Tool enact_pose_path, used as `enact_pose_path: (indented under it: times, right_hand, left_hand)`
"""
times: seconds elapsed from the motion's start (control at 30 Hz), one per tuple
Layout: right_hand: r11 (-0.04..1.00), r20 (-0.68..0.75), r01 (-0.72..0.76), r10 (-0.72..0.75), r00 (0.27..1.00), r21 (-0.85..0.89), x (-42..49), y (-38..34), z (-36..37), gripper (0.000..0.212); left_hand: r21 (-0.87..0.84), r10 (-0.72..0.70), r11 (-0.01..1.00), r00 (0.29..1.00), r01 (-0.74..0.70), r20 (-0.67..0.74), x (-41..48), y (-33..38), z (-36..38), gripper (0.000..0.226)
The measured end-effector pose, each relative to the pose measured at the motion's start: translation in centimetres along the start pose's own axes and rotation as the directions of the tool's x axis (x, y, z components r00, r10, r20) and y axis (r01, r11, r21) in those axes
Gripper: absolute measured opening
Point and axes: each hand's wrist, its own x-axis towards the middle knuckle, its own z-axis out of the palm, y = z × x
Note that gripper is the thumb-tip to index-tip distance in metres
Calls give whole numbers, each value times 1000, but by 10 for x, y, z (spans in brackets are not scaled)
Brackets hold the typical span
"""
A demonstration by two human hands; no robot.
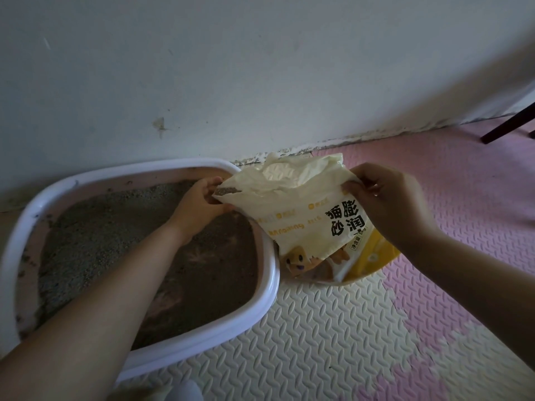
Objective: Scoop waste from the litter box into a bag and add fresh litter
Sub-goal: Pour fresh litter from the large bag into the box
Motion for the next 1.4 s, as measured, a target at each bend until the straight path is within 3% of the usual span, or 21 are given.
enact_pose_path:
  times: [0.33,0.83,1.1,1.4]
  right_hand:
    - [996,-62,-88,89,994,15,-2,13,-13,8]
    - [968,-262,-252,245,933,7,-27,61,-79,9]
    - [917,-398,-395,384,833,56,-59,100,-133,9]
    - [792,-437,-597,585,683,127,-102,157,-159,9]
  left_hand:
    - [-10,87,996,995,-88,-52,-2,30,11,53]
    - [-35,244,970,967,-243,72,-23,115,71,45]
    - [-19,389,919,899,-394,201,-34,180,142,40]
    - [28,476,861,824,-508,308,-52,210,232,34]
